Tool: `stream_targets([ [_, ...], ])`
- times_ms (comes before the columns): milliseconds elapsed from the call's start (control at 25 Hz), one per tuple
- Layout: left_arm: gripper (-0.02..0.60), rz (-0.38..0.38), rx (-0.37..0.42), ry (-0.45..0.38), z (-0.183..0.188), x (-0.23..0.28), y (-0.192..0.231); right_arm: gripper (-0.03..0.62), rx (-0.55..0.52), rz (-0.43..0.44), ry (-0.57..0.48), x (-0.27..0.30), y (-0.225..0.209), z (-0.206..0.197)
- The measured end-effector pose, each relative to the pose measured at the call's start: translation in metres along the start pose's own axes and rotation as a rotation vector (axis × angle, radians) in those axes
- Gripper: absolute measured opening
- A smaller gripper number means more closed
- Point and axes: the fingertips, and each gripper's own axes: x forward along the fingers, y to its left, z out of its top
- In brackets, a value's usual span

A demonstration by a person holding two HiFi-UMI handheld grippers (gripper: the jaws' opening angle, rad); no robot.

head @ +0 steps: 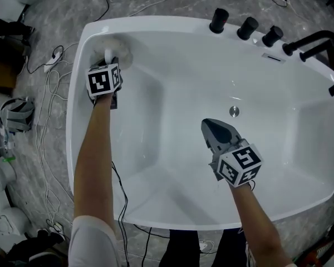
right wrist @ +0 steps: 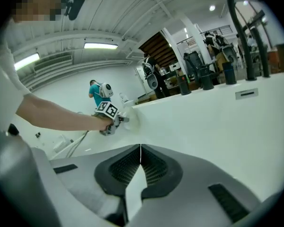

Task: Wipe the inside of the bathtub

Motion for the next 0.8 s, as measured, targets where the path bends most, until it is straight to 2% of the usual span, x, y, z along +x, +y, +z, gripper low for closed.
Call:
stream_targets([
  [120, 0.098, -0.012, 0.008, -0.004, 0.001, 0.003, 0.000, 0.020, -0.072, -0.084, -0.011, 0.032, -0.014, 0.015],
  [320, 0.098, -0.033, 0.028, -0.005, 0.008, 0.010, -0.008, 0.021, -0.150, -0.036, 0.003, 0.084, -0.004, 0.044],
  [480, 0.098, -0.019, 0.016, 0.010, 0.009, 0.012, -0.008, 0.021, -0.102, 0.024, 0.041, 0.115, 0.011, 0.050],
  [640, 0.098, -0.013, 0.014, 0.023, 0.008, 0.015, -0.010, 0.020, -0.130, -0.005, 0.123, 0.148, 0.012, 0.052],
  [800, 0.098, -0.010, 0.007, 0.036, 0.006, 0.016, -0.011, 0.020, -0.048, 0.012, 0.197, 0.164, 0.008, 0.051],
])
